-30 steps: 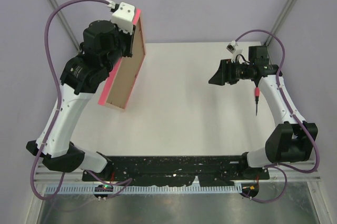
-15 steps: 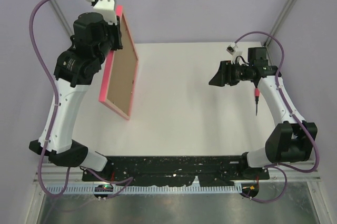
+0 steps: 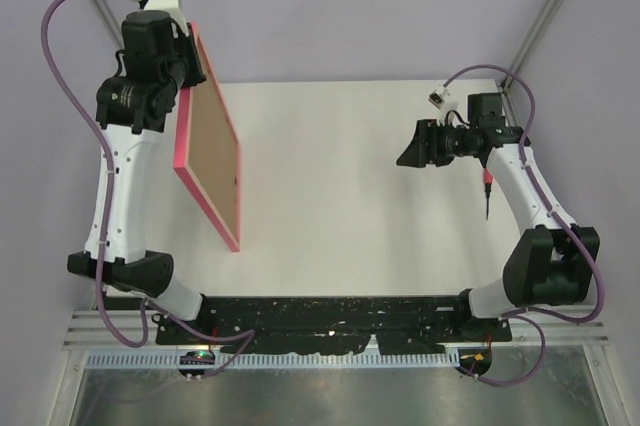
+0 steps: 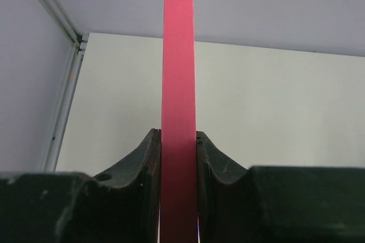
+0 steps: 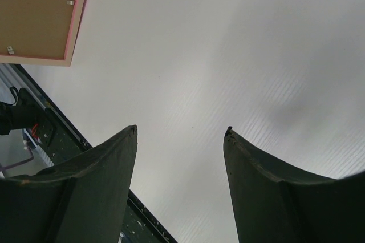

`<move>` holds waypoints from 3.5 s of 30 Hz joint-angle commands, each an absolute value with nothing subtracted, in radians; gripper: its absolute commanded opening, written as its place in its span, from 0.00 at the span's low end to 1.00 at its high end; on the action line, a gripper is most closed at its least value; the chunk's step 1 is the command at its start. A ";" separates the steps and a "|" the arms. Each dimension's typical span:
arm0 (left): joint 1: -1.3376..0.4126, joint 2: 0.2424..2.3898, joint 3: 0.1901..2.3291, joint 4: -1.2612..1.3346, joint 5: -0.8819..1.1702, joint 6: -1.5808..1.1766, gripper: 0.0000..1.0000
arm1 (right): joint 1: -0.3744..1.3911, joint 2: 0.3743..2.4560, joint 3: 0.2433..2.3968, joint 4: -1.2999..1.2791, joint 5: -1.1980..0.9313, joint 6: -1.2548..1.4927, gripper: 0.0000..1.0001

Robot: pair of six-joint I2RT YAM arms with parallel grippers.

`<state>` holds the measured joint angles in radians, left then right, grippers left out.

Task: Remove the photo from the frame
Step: Turn over the photo frame at the center of the board.

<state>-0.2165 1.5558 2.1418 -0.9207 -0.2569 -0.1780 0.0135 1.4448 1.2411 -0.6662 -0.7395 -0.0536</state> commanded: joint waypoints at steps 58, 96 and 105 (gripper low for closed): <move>0.207 1.359 1.106 -0.175 0.448 -0.551 0.00 | -0.031 1.813 1.239 -0.591 -0.830 -0.075 0.74; 0.061 1.592 0.844 0.258 0.581 -0.658 0.13 | -0.011 1.968 1.308 -0.614 -0.821 -0.074 0.75; -0.040 1.637 0.862 0.193 0.528 -0.609 0.37 | -0.012 1.962 1.316 -0.676 -0.802 -0.098 0.75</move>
<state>0.0147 1.6180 0.8337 0.1925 0.5518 -0.6765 -0.0166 1.9774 1.2758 -0.6380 -0.7940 -0.0731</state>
